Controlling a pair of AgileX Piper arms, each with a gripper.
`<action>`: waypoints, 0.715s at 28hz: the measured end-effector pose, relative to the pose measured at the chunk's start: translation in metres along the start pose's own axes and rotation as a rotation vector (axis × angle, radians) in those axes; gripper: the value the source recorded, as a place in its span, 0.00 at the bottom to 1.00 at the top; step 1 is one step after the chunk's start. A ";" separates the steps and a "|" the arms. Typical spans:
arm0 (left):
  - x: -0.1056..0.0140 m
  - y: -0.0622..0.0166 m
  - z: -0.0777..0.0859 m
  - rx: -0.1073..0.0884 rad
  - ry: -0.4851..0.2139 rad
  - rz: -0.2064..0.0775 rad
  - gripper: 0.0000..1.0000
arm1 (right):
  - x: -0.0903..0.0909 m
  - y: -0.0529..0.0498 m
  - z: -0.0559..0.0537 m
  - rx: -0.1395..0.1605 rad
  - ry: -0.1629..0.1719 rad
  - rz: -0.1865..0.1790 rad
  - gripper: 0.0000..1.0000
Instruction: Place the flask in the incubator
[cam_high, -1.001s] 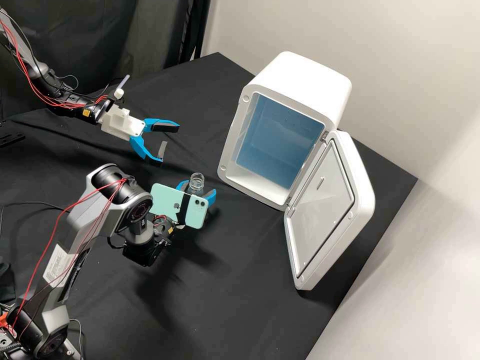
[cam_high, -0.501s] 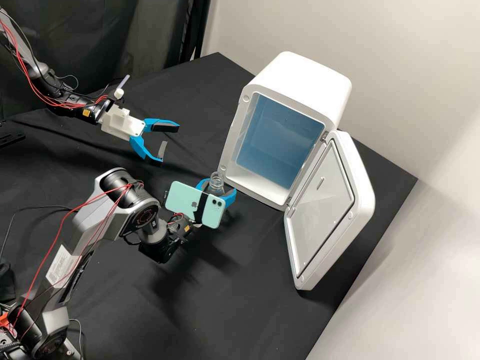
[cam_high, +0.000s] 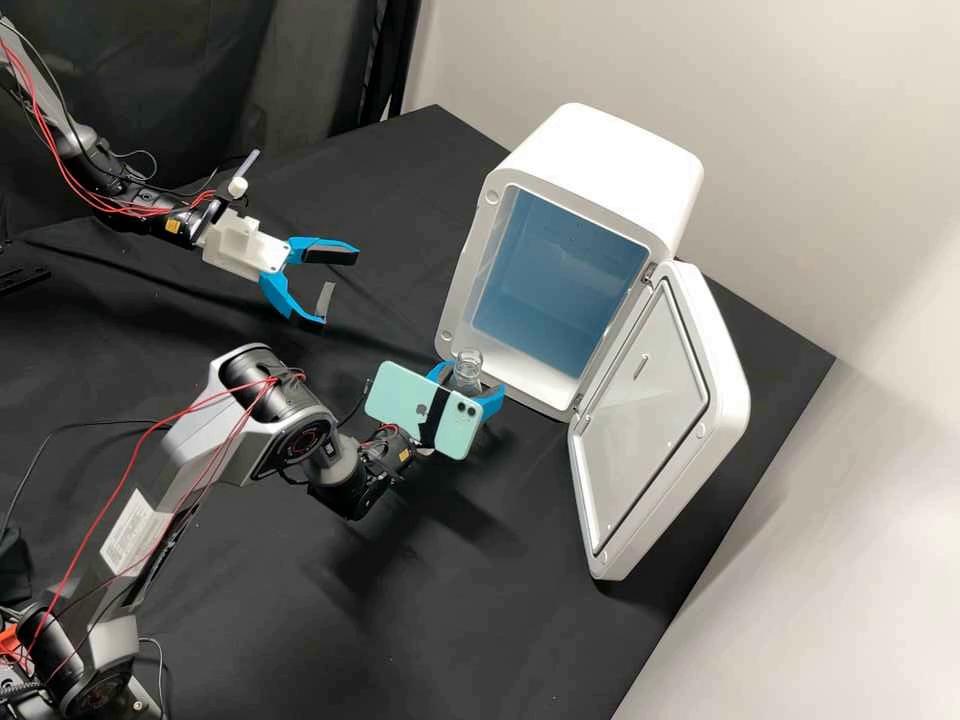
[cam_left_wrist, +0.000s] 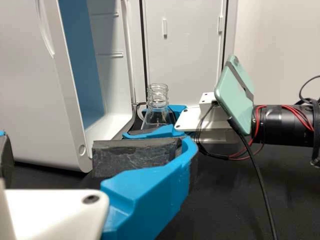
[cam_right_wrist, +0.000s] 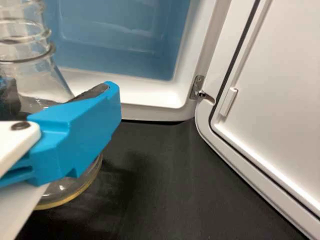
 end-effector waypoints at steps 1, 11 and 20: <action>0.000 0.0000 0.000 0.000 0.000 0.000 1.00 | 0.002 0.001 0.000 0.006 0.001 0.003 0.00; 0.000 0.0000 0.000 0.000 0.000 0.000 1.00 | 0.015 0.013 0.001 0.072 0.005 0.033 0.00; 0.000 0.0000 0.000 -0.022 0.000 0.000 1.00 | 0.026 0.036 0.001 0.127 0.005 0.079 0.00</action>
